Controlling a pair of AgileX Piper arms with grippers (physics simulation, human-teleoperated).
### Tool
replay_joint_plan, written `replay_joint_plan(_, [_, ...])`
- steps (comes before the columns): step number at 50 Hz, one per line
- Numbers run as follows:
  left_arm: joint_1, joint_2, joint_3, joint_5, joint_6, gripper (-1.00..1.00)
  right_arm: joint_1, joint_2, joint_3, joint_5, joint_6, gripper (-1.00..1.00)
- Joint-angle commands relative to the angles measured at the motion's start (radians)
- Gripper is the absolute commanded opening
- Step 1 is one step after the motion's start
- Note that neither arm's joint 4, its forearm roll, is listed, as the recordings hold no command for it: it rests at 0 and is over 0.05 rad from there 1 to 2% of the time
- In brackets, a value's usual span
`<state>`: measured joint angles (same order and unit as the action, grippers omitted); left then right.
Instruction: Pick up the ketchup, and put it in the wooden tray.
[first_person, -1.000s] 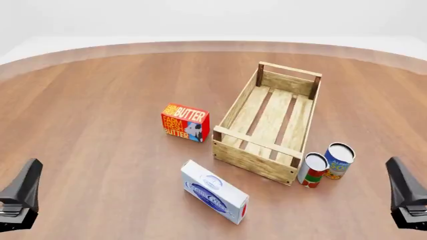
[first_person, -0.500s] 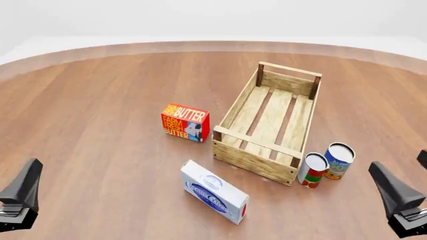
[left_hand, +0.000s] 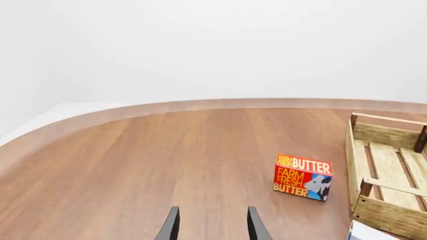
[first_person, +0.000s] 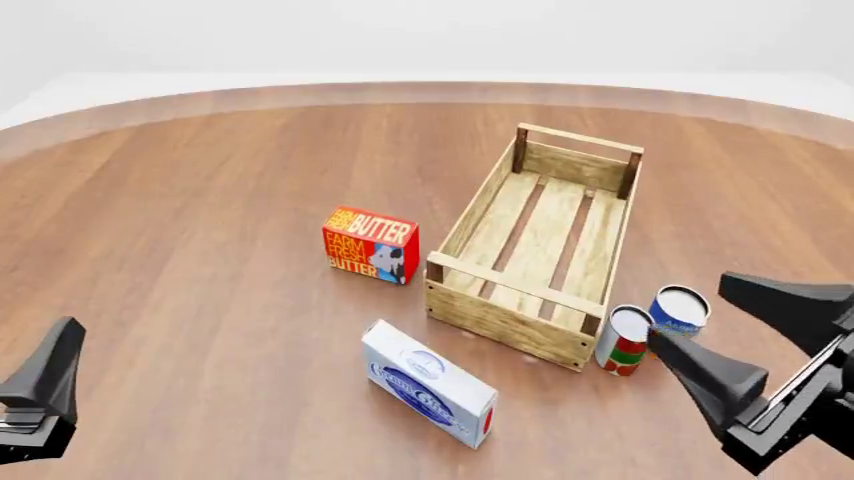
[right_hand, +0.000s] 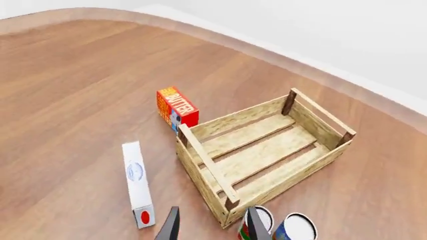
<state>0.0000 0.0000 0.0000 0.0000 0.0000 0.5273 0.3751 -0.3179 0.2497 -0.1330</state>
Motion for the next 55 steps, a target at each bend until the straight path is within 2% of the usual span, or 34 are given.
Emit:
replay_joint_plan(1, [0.0,0.0,0.0,0.0,0.0,1.0,0.137,0.178,-0.042,-0.087,-0.01,1.0])
replay_joint_plan(8, [0.0,0.0,0.0,0.0,0.0,1.0,0.229,0.363,-0.092,-0.181,-0.014,1.0])
replay_joint_plan(10, [0.0,0.0,0.0,0.0,0.0,1.0,0.245,0.392,-0.115,-0.188,-0.002,1.0])
replay_joint_plan(13, [0.0,0.0,0.0,0.0,0.0,1.0,0.273,0.447,-0.148,-0.2,-0.026,1.0])
replay_joint_plan(21, [0.0,0.0,0.0,0.0,0.0,1.0,0.383,0.605,-0.246,-0.249,-0.035,1.0])
replay_joint_plan(33, [0.0,0.0,0.0,0.0,0.0,1.0,0.463,0.767,-0.329,-0.309,-0.021,1.0])
replay_joint_plan(42, [0.0,0.0,0.0,0.0,0.0,1.0,0.532,0.908,-0.387,-0.366,0.011,1.0])
replay_joint_plan(55, [0.0,0.0,0.0,0.0,0.0,1.0,0.597,1.017,-0.457,-0.404,0.02,1.0])
